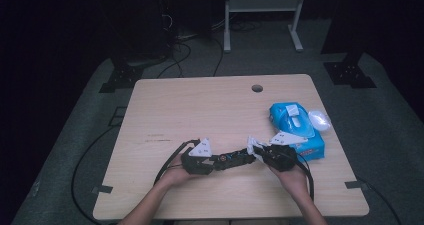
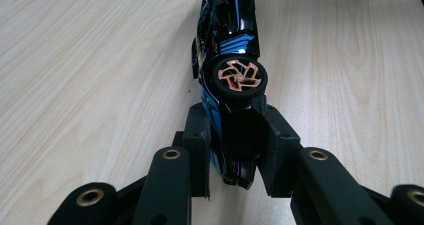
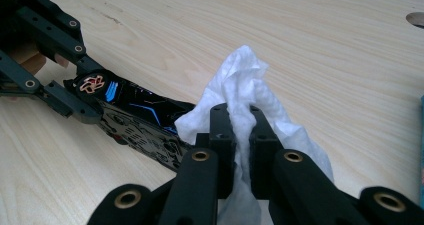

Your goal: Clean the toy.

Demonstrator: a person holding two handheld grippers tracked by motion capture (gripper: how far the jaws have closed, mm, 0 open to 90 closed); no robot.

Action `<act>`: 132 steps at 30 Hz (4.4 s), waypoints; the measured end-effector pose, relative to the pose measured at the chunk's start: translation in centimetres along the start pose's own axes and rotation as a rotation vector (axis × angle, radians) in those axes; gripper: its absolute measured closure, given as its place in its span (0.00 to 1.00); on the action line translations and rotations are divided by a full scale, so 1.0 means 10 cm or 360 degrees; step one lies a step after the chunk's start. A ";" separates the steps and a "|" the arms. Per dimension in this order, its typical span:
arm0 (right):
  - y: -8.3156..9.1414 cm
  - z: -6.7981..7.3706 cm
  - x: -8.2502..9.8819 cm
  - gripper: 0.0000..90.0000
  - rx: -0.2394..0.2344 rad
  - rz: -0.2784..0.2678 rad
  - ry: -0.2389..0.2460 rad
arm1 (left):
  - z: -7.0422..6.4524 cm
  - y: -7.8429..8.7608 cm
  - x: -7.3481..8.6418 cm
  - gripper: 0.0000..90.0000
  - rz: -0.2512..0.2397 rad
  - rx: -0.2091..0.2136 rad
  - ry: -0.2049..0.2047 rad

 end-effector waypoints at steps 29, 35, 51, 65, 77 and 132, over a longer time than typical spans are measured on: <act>-0.11 0.22 -0.05 0.94 -0.0248 -0.0083 -0.0071 | 0.05 0.15 0.05 0.73 0.0036 0.0011 -0.0018; -0.13 0.14 0.00 0.93 -0.0191 -0.0039 -0.0077 | 0.08 0.21 0.10 0.74 0.0040 0.0014 -0.0004; -0.13 0.16 0.03 0.93 -0.0208 -0.0033 -0.0077 | 0.08 0.14 -0.12 0.63 0.0120 0.0020 -0.0039; -0.08 0.11 0.04 0.93 -0.0191 -0.0036 -0.0085 | 0.04 -0.13 -0.40 0.61 0.0307 0.0022 -0.0130; -0.06 0.08 0.06 0.93 -0.0178 -0.0028 -0.0087 | 0.04 -0.29 -0.41 0.59 0.0436 0.0028 -0.0150; 0.22 0.34 -0.53 0.94 -0.0342 -0.0302 -0.0028 | 0.01 0.19 -0.70 0.65 -0.0056 0.0038 -0.0168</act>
Point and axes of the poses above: each handheld gripper's, and its own axes: y roughly backward along the jaws, x roughly out of its underside, z roughly to its left, the point moved 6 cm from there along -y, roughly forward along the jaws, and after that the axes turned 6 degrees about -x, right-handed, at the moved point
